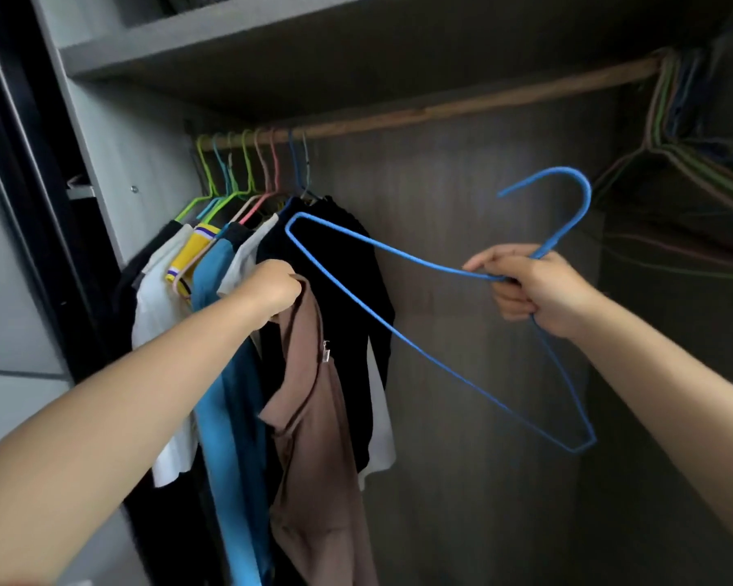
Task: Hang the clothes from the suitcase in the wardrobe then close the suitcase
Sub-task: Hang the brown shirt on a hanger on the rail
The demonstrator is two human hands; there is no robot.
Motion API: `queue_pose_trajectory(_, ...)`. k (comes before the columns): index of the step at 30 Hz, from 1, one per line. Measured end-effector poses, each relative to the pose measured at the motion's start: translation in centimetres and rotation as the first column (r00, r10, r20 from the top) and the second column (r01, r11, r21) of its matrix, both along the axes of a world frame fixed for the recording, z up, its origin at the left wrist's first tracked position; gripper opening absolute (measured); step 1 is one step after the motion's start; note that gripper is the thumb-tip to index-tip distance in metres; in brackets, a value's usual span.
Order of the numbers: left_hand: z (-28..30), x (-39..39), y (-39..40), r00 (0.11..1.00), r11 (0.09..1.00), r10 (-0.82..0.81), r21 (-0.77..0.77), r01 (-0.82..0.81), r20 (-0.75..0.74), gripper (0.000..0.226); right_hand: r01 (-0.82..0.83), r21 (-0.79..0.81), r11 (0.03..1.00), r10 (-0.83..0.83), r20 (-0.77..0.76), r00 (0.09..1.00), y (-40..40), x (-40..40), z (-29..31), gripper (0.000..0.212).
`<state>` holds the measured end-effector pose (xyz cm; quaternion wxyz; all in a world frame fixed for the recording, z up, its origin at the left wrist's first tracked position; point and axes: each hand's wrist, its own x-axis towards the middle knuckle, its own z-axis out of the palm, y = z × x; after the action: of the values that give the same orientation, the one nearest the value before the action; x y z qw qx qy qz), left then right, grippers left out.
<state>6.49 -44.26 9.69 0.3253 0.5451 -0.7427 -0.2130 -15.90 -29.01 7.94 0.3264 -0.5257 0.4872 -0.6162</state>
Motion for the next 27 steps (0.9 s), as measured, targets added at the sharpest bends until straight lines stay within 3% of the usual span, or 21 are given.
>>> queue_pose_trajectory(4, -0.5, -0.4, 0.4, 0.926, 0.992, 0.021, -0.124, 0.028, 0.377, 0.027, 0.006, 0.043, 0.999, -0.002, -0.1, 0.995, 2.2, -1.5, 0.3, 0.032)
queue_pose_trajectory(7, -1.3, -1.1, 0.1, 0.822, 0.996, 0.034, -0.089, 0.019, 0.568, 0.026, 0.023, 0.115, 0.993, -0.009, -0.123, 0.992, 2.9, -3.0, -0.3, 0.047)
queue_pose_trajectory(8, -1.7, -1.4, 0.2, 0.779, 0.997, 0.041, -0.073, 0.006, 0.625, 0.028, 0.005, 0.153, 0.988, 0.016, -0.137, 0.99, 3.3, -3.5, -0.6, 0.045)
queue_pose_trajectory(10, -2.8, -1.7, 0.2, 0.71, 0.998, 0.046, -0.064, -0.001, 0.703, 0.028, -0.07, 0.238, 0.969, 0.115, -0.18, 0.977, 4.0, -3.7, -1.3, 0.02)
queue_pose_trajectory(16, -6.2, -3.0, 0.6, 0.687, 0.999, -0.027, 0.037, -0.001, 0.726, 0.026, 0.02, 0.378, 0.926, 0.09, -0.27, 0.959, 3.8, -3.4, -4.3, 0.026)
queue_pose_trajectory(21, -8.1, -3.7, 0.5, 0.691, 0.998, -0.053, 0.013, 0.063, 0.721, 0.021, 0.053, 0.345, 0.937, 0.043, -0.265, 0.963, 3.2, -3.0, -4.5, 0.028)
queue_pose_trajectory(27, -9.0, -4.0, 1.0, 0.775, 0.989, -0.071, -0.057, 0.137, 0.627, 0.023, 0.069, 0.278, 0.958, 0.024, -0.318, 0.948, 2.7, -2.6, -5.0, 0.028)
